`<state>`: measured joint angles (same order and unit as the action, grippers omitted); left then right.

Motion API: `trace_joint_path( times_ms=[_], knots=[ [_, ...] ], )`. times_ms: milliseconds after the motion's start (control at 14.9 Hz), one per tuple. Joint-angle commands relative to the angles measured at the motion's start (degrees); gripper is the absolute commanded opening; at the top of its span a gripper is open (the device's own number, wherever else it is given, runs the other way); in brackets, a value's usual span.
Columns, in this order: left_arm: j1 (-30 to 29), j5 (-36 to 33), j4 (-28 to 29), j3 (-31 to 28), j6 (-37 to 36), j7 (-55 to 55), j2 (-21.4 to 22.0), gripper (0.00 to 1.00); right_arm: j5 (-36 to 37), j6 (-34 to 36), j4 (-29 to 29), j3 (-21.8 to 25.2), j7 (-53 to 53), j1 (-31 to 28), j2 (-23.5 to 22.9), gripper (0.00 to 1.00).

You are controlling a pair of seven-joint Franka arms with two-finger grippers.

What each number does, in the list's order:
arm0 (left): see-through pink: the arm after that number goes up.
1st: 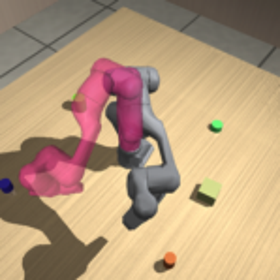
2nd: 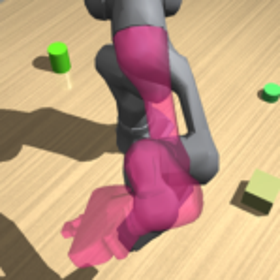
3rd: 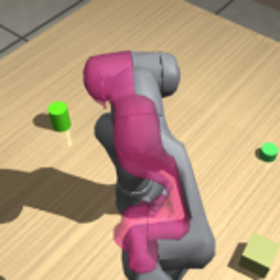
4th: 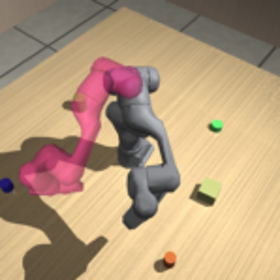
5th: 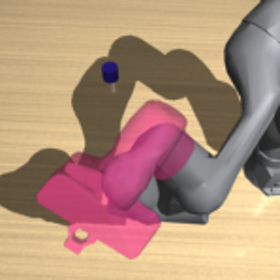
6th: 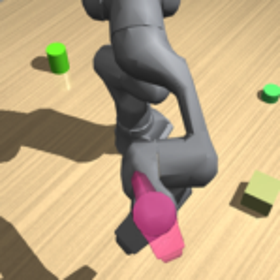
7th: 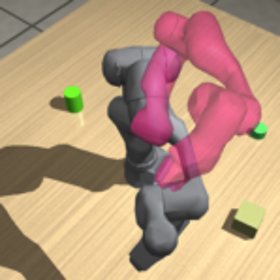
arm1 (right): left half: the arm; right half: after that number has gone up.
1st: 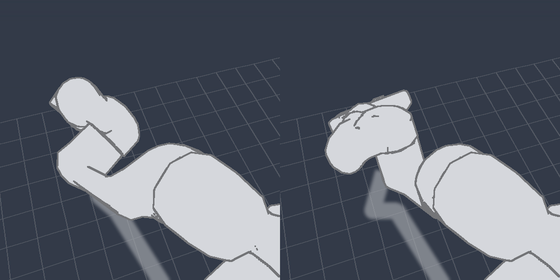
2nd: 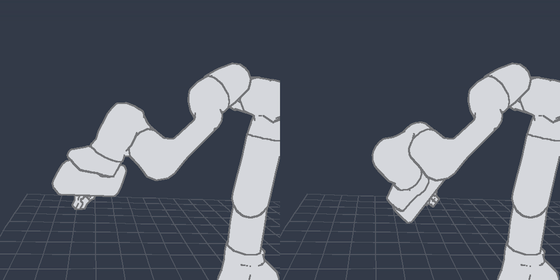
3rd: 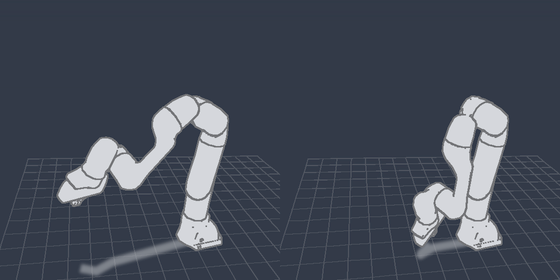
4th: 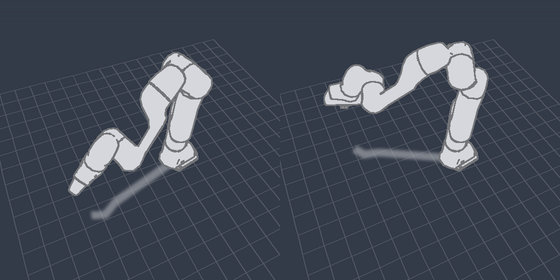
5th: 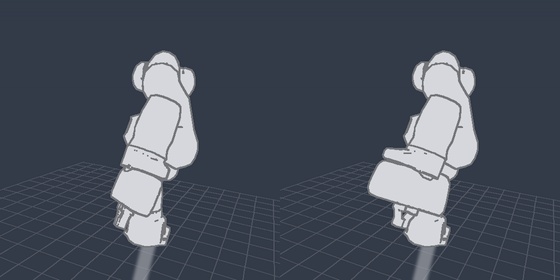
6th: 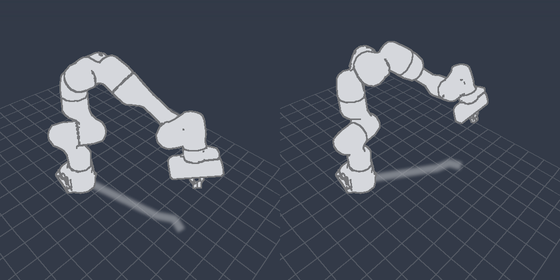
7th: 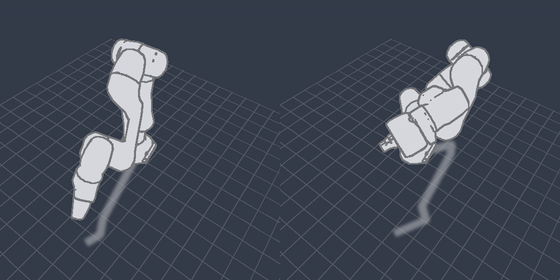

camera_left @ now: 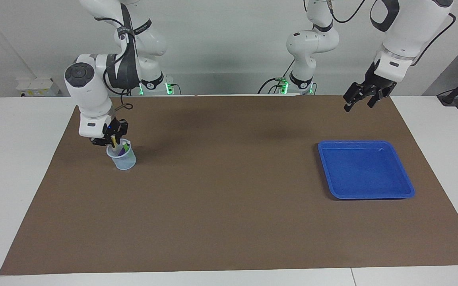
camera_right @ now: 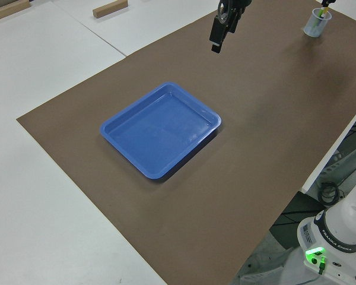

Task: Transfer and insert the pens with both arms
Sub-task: 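Carry the yellow pen to the white cup with the right gripper, then lower the yellow pen into the white cup with the right gripper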

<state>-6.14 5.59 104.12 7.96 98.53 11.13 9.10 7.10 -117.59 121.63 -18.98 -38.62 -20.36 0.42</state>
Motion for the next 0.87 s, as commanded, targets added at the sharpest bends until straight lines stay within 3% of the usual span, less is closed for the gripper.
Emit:
trace_joint_path(
  times_ms=[0,202,538,807],
  knots=[
    [-0.89,-1.19,-2.17,0.31,-0.97,-0.41,-0.75,1.00,-1.47,-1.77,2.38,-0.89,0.39,-1.08,2.04,0.85],
    [-0.63,-1.19,-3.12,-0.40,-1.41,-0.41,-0.84,1.00,-1.56,0.85,0.55,-0.97,0.30,-1.17,2.04,0.98],
    [0.60,-1.19,-8.74,-1.89,-5.18,-0.50,-3.47,1.00,-7.35,13.07,-8.85,-1.50,3.45,-0.73,2.22,1.00],
    [5.78,-3.65,-13.06,-6.63,-7.65,-0.85,-5.76,1.00,-10.00,19.22,-13.69,-3.25,10.21,-0.20,3.27,1.00]
  ],
)
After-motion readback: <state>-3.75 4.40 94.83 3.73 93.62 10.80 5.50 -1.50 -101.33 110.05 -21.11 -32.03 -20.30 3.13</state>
